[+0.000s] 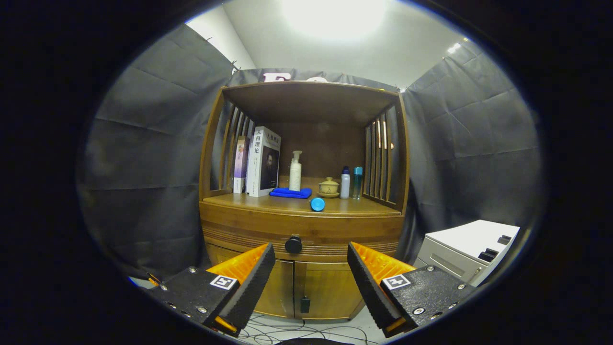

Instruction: Pull open the drawer, take out the items inside it, and place them on the countertop above the cabinet.

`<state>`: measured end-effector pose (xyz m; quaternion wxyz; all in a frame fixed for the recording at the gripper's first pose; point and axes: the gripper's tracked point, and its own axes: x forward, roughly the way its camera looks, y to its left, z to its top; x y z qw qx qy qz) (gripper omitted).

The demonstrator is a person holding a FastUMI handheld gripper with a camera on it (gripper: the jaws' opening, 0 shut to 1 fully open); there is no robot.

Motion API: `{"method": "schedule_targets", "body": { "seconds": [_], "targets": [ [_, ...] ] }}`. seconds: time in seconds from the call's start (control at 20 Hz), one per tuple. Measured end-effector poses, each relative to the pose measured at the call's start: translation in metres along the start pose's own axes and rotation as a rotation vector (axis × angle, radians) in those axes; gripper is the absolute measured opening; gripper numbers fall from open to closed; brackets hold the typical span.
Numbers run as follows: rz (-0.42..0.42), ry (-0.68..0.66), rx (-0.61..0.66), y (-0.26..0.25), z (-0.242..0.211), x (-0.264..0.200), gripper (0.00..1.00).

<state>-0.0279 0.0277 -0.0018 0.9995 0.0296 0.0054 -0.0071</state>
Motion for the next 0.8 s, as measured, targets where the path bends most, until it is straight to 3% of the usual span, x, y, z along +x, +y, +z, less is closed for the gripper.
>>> {"method": "schedule_targets", "body": {
  "seconds": [0.8],
  "targets": [
    [0.000,0.017,-0.011,0.0012,-0.0061,0.0016,0.95]
  ]
}}
